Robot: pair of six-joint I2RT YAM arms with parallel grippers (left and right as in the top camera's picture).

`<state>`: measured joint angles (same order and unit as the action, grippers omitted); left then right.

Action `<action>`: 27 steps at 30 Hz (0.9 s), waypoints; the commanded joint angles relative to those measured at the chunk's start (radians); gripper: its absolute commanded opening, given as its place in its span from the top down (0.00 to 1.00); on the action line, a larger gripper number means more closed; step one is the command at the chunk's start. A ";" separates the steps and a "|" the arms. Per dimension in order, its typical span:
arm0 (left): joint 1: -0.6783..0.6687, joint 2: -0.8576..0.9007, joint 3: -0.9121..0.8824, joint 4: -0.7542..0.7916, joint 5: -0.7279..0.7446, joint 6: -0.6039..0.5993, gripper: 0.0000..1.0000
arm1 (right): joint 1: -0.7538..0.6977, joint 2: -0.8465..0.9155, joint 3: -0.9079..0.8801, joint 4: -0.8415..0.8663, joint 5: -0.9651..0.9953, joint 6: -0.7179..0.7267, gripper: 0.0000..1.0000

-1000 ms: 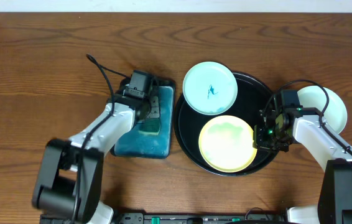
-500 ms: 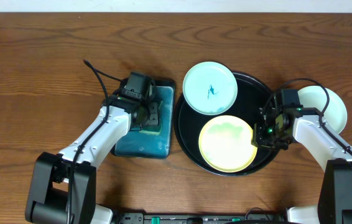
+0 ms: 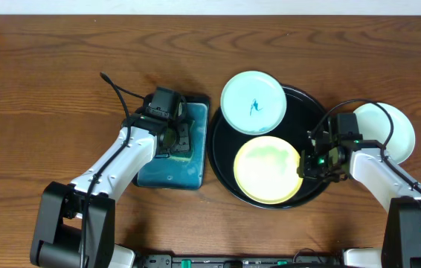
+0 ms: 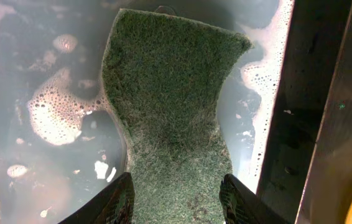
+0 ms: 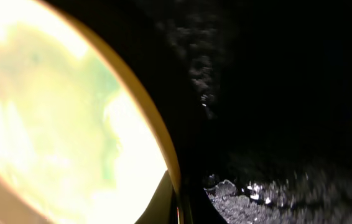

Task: Clean dirty plates on tray and stack at the side
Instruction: 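Lift the yellow plate with the right gripper and carry it right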

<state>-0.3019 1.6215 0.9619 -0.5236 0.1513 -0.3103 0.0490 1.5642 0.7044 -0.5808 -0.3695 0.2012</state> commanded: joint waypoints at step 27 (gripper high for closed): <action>0.003 0.011 0.004 -0.003 -0.002 -0.002 0.53 | 0.012 -0.288 0.091 -0.051 0.367 -0.050 0.99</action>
<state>-0.3019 1.6215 0.9619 -0.5236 0.1513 -0.3103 0.0490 1.2942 0.7334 -0.6067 -0.1551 0.1669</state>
